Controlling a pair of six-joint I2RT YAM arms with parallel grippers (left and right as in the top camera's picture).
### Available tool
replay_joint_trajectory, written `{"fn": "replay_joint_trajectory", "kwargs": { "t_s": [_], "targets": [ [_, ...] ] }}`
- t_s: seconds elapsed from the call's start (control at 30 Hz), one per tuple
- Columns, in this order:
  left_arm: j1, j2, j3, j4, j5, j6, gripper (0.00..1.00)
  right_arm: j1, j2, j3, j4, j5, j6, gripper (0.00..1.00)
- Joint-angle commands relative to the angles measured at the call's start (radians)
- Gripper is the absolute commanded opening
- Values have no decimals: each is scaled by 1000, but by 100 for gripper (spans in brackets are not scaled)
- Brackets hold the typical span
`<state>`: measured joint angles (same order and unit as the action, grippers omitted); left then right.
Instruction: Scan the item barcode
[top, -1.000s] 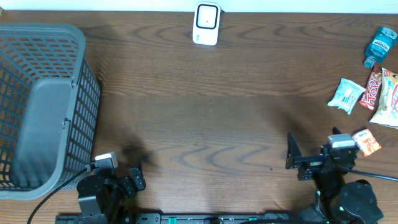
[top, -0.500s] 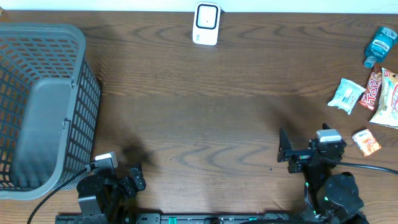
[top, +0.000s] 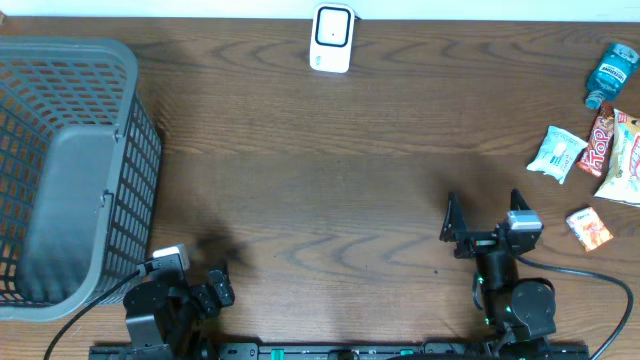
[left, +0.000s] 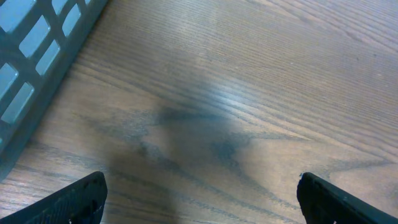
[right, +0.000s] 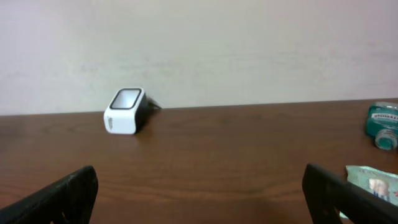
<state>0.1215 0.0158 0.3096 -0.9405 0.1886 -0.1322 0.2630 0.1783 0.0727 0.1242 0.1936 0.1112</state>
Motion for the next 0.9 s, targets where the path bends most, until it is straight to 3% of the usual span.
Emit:
{"fn": "replay_joint_trajectory", "kwargs": {
  "t_s": [0.0,0.4,0.6,0.87],
  "targets": [
    [1,-4,-9,-32,3,-4,98,-109,-81,-60,48,-200,8,99],
    [1,-4,-9,-32,2,-4,98,-198,-174,-67,-67,-204,9,99],
    [1,-4,-9,-32,2,-4,98,-216,-174,-67,-191,-137,117,99],
    [1,-4,-9,-32,2,-4,98,-225,-174,-67,-199,-144,101,99]
  ]
}}
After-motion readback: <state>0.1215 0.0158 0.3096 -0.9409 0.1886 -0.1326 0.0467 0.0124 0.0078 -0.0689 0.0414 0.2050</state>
